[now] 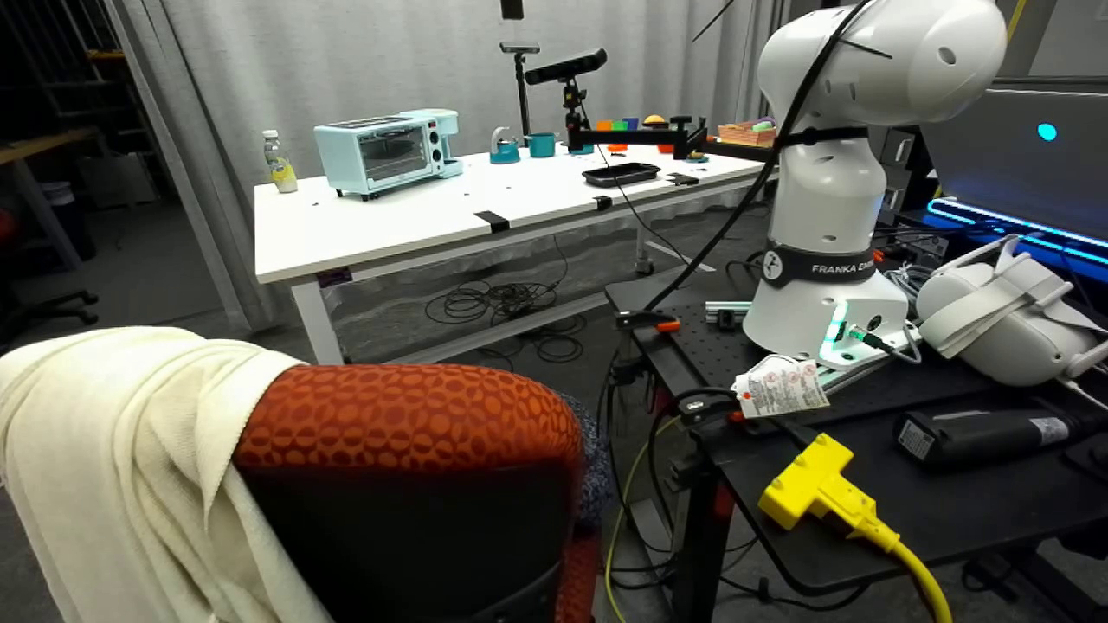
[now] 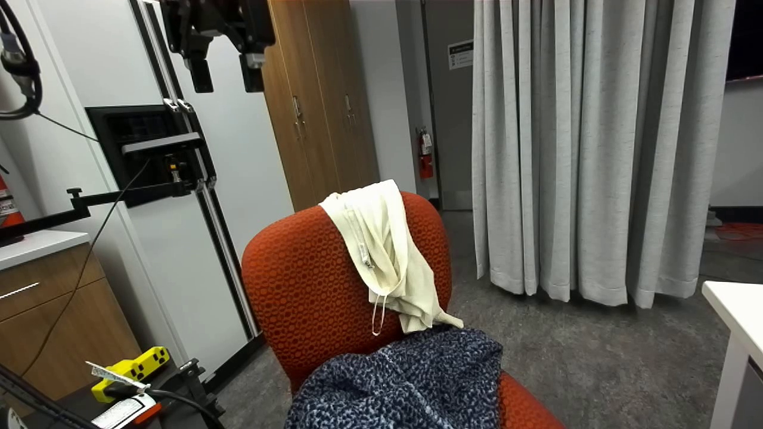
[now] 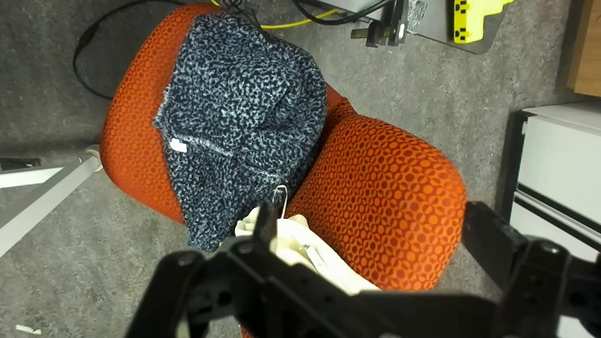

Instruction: Unhang the light yellow cloth from the backrest of the chair

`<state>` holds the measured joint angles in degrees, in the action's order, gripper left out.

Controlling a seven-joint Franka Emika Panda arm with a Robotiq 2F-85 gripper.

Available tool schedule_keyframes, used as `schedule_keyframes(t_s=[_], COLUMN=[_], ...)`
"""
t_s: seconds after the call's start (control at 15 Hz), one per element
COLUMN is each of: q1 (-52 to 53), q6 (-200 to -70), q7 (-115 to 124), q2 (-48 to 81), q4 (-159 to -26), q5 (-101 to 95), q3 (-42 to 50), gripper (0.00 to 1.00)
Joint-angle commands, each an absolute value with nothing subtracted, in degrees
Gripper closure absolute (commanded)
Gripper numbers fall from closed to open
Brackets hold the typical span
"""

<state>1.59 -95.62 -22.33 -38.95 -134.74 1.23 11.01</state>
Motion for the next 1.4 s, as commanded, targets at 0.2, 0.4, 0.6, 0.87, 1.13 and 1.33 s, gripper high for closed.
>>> schedule_keyframes(t_s=[0.2,0.4,0.6,0.87,1.13,1.33], q1=[1.1,1.0,1.1,1.1,1.1,0.7], q6=[-95.7,-96.5,-95.7,-95.7,-95.7,-97.6], q7=[-23.1,-23.0,-22.5,-22.5,-22.5,-21.7], q2=[-38.6,-38.7,-38.4,-38.2,-38.2,-38.5], q4=[-134.5,-134.8,-134.6,-134.6,-134.7,-135.3], q5=[0.3,0.3,1.4,1.4,1.4,1.0], q3=[10.5,10.4,10.6,10.5,10.5,10.2], gripper=[0.00,0.00,0.00,0.00,0.00,0.00])
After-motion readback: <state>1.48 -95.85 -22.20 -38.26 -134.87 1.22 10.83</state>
